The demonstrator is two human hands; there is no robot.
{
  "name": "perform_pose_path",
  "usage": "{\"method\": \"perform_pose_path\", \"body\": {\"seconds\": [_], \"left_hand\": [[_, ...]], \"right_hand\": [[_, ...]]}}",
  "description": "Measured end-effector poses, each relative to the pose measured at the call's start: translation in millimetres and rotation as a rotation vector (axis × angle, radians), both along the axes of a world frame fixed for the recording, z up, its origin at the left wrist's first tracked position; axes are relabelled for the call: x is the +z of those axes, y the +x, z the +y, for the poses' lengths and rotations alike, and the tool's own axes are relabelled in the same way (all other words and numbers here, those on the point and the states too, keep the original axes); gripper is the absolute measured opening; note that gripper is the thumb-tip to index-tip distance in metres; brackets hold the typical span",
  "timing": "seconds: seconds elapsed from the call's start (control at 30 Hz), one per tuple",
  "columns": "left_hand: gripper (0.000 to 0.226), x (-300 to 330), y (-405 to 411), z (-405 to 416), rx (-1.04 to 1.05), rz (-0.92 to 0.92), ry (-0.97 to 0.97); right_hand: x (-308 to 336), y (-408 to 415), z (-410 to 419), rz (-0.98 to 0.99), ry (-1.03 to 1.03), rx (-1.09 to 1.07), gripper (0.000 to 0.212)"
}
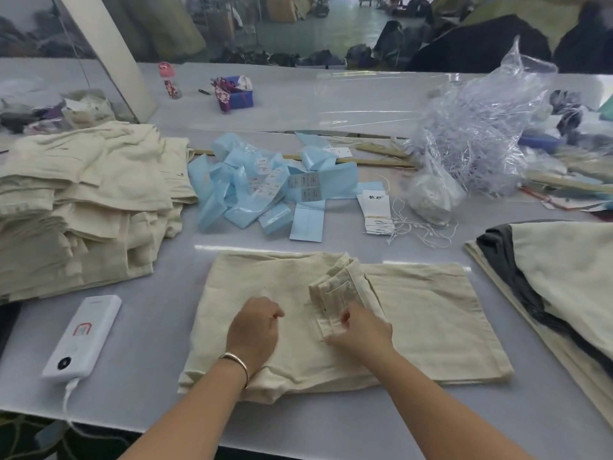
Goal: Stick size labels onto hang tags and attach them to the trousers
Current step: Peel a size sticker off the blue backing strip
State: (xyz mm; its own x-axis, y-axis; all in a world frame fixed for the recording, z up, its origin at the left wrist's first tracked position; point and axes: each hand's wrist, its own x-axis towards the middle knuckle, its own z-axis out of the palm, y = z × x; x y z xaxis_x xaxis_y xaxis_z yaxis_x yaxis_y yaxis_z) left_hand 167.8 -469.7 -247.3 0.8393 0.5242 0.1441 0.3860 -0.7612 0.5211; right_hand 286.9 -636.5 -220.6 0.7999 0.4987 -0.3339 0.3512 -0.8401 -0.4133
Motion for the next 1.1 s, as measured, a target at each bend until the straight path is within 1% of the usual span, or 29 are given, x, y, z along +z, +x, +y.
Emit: {"method": "perform_pose_path", "body": {"seconds": [0.07,0.1,0.13,0.2,0.27,0.33,0.43,0.5,0.53,0.6,0.67,0.73,0.77,0.8,0.83,0.9,0.93,1.03,1.07,1.1], "left_hand": [[0.022,2.5,6.4,-8.1,-0.067,0.064,-0.080],[0.022,3.2,10.5,-11.2,-0.062,0.095,-0.131],[0.022,2.9,15.3,-14.2,-0.051,0.105,-0.187],[0.023,1.7,26.4,-20.8,-0.023,0.097,-0.317],[0.029,0.7,37.5,-25.3,0.051,0.069,-0.456],[0.030,-1.0,46.7,-28.1,0.112,0.021,-0.495],[0.022,-4.1,53.6,-33.9,0.110,-0.014,-0.448],[0.024,-8.3,54.8,-35.3,0.153,-0.037,-0.488],[0.026,-10.7,55.3,-35.0,0.181,-0.056,-0.532],[0.029,-13.2,57.4,-34.0,0.208,-0.093,-0.619],[0.031,-13.5,61.2,-33.8,0.223,-0.085,-0.692],[0.038,-11.7,64.8,-34.1,0.263,-0.071,-0.773],[0.038,-10.6,66.8,-34.3,0.278,-0.073,-0.830],[0.036,-9.7,69.1,-34.3,0.281,-0.075,-0.882],[0.032,-8.7,71.7,-33.7,0.275,-0.066,-0.918],[0.023,-6.1,74.9,-34.0,0.258,-0.043,-0.964],[0.018,-3.7,74.9,-34.8,0.255,-0.048,-1.004],[0.015,8.9,69.1,-35.1,0.220,-0.070,-1.244],[0.016,13.1,66.3,-34.8,0.194,-0.075,-1.335],[0.017,16.6,63.7,-35.8,0.169,-0.083,-1.416]], "right_hand": [[0.9,-1.3,10.8,-0.086,-0.135,0.046,0.058],[1.6,-1.2,16.0,-0.098,-0.147,0.024,0.063],[2.9,-0.3,19.8,-0.088,-0.143,-0.015,0.061],[6.2,3.5,24.0,-0.063,-0.137,-0.071,0.049],[7.3,7.2,25.8,-0.047,-0.132,-0.092,0.040],[8.4,9.3,25.4,-0.041,-0.108,-0.104,0.039],[8.9,10.7,25.0,-0.063,-0.171,-0.015,0.044],[8.8,12.1,27.8,-0.081,-0.210,0.028,0.050],[8.1,13.5,29.4,-0.084,-0.219,0.040,0.049],[6.6,19.5,31.4,-0.082,-0.225,0.060,0.043],[8.8,29.2,29.7,-0.071,-0.232,0.117,0.038],[13.1,41.6,22.9,-0.006,-0.222,0.197,0.026],[14.4,48.2,18.2,0.068,-0.181,0.221,0.017],[13.7,55.1,13.2,0.172,-0.101,0.210,0.014],[12.1,61.4,8.1,0.289,0.022,0.160,0.015],[7.9,69.6,-4.5,0.481,0.305,-0.005,0.016],[5.9,72.1,-12.6,0.545,0.458,-0.110,0.017],[0.5,80.8,-38.2,0.664,0.920,-0.491,0.015],[1.3,84.7,-46.1,0.655,1.007,-0.595,0.011],[3.7,87.5,-52.4,0.589,1.019,-0.647,0.006]]}}
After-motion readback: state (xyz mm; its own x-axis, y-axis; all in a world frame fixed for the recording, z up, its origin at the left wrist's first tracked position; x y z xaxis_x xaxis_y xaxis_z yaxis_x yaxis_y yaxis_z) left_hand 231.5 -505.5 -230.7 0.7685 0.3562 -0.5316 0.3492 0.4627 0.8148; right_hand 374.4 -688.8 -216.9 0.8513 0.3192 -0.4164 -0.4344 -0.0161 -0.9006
